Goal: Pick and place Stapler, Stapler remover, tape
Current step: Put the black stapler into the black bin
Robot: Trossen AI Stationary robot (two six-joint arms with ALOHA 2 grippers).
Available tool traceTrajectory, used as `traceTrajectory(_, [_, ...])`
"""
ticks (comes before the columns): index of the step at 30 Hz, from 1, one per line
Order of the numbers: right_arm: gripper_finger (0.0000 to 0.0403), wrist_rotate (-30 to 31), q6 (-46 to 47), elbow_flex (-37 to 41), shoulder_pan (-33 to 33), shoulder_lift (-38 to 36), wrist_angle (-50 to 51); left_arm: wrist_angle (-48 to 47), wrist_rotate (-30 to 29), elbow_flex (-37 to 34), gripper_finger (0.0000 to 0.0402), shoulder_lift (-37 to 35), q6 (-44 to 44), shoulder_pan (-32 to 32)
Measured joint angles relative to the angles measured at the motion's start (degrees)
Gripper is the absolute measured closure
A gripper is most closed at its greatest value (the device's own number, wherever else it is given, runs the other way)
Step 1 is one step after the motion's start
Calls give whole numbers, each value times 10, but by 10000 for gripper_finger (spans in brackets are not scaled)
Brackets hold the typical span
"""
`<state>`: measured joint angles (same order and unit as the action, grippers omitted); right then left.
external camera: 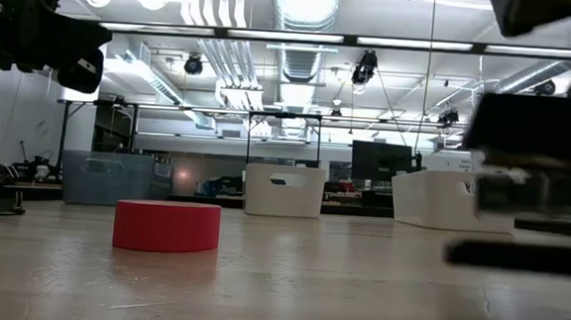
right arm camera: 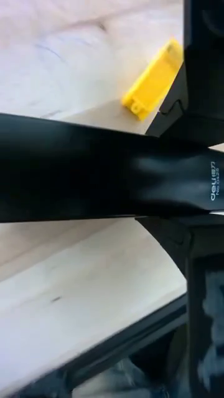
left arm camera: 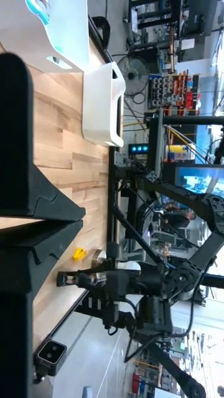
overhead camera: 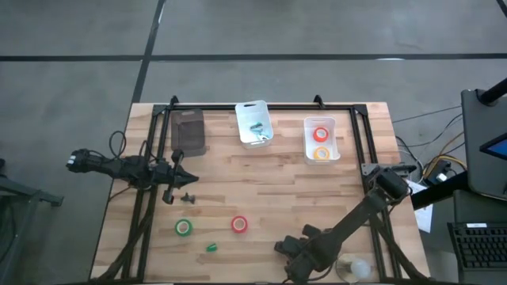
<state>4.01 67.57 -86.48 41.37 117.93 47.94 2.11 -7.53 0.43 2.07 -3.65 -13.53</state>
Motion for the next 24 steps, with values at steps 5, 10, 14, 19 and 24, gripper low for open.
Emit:
traceTrajectory(5, [288, 32, -39, 0, -13, -16, 1, 0, 0, 0, 392, 0, 0, 0])
traceTrajectory(10, [280, 36, -96, -4, -36, -29, 2, 0, 0, 0, 392, 0, 0, 0])
traceTrajectory(14, [285, 38, -151, -4, -58, -39, 3, 0, 0, 0, 392, 0, 0, 0])
traceTrajectory(19, [282, 56, -223, -4, -93, -52, 4, 0, 0, 0, 392, 0, 0, 0])
traceTrajectory(24, [283, 84, -317, -4, -140, -64, 7, 0, 0, 0, 392, 0, 0, 0])
